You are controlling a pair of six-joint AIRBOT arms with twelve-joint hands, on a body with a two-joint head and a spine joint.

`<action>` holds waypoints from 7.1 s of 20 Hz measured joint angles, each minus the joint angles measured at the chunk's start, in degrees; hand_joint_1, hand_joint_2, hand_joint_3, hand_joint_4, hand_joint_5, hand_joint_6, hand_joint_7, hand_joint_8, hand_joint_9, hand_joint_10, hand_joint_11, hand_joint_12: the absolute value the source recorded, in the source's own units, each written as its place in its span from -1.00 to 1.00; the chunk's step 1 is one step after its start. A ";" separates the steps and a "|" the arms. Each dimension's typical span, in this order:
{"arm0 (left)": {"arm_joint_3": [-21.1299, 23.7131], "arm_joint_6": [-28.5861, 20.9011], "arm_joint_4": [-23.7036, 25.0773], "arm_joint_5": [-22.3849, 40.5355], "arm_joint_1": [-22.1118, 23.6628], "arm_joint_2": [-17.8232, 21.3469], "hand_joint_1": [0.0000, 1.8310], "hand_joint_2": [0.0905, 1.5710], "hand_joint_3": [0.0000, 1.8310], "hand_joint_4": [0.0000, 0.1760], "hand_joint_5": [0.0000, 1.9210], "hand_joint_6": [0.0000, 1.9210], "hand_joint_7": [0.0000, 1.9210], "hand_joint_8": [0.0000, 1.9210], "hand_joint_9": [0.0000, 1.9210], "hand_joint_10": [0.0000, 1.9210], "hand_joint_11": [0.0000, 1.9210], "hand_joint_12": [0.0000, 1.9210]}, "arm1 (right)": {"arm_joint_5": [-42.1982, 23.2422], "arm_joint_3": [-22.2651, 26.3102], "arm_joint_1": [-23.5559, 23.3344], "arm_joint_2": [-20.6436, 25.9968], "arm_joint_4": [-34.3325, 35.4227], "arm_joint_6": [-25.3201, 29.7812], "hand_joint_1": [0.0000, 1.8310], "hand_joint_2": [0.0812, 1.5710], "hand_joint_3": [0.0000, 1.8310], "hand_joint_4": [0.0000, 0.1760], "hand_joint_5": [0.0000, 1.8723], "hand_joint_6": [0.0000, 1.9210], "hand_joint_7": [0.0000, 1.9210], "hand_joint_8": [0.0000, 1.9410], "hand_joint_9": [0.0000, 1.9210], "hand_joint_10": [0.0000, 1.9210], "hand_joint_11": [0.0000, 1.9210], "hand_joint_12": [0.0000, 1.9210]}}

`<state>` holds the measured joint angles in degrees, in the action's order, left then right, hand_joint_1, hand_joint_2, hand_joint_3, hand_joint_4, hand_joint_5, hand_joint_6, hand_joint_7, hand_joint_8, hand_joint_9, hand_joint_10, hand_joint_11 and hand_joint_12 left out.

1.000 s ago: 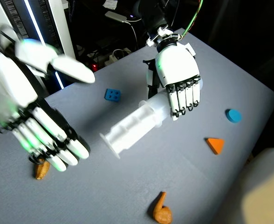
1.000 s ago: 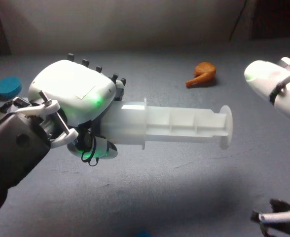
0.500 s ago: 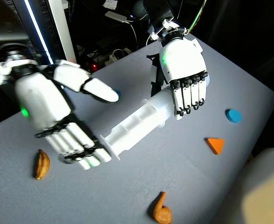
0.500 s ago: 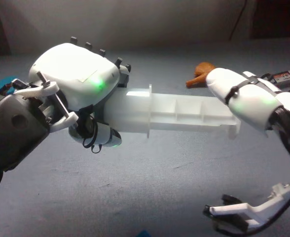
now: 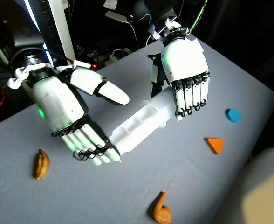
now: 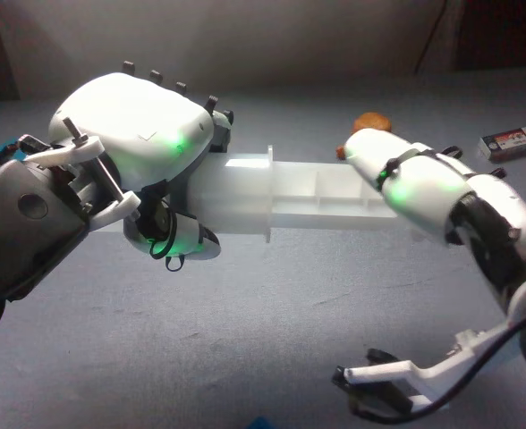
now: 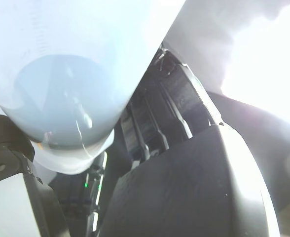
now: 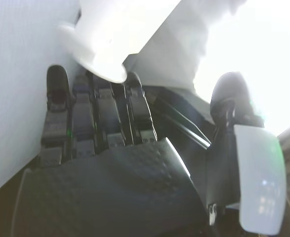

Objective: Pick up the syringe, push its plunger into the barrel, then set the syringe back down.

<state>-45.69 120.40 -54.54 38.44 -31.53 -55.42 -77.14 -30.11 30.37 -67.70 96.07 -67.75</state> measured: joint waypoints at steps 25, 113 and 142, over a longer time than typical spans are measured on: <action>-0.33 2.58 -5.55 4.70 1.42 0.61 0.50 0.42 -1.00 -1.00 -0.10 -0.01 0.00 0.10 -0.13 0.40 -0.17 0.17 | -0.92 -4.83 -8.52 -11.06 2.34 -4.96 -0.97 0.32 -1.00 0.23 -0.95 -1.00 -0.93 -1.00 -0.97 -1.00 -1.00 -0.50; -3.58 5.51 -10.40 4.90 -4.04 -7.65 -0.43 0.10 -1.00 -0.67 -0.86 -0.99 -0.92 -1.00 -0.90 -1.00 -1.00 -0.42 | 17.64 5.60 -0.83 14.60 -17.55 -55.49 -0.94 0.31 -1.00 0.20 -0.92 -1.00 -0.87 -1.00 -0.93 -1.00 -1.00 -0.27; 12.11 3.13 -15.76 38.82 -2.14 -0.31 -0.61 0.85 -1.00 -1.00 0.31 1.00 0.46 1.00 0.47 1.00 0.51 1.00 | 10.99 12.90 -19.21 16.09 6.27 -80.63 -0.50 0.87 -0.99 1.00 0.39 1.00 0.54 1.00 0.76 1.00 0.96 1.00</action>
<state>-33.58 123.52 -70.30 77.25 -33.67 -55.72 -66.15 -17.21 11.16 -51.62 102.35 -148.38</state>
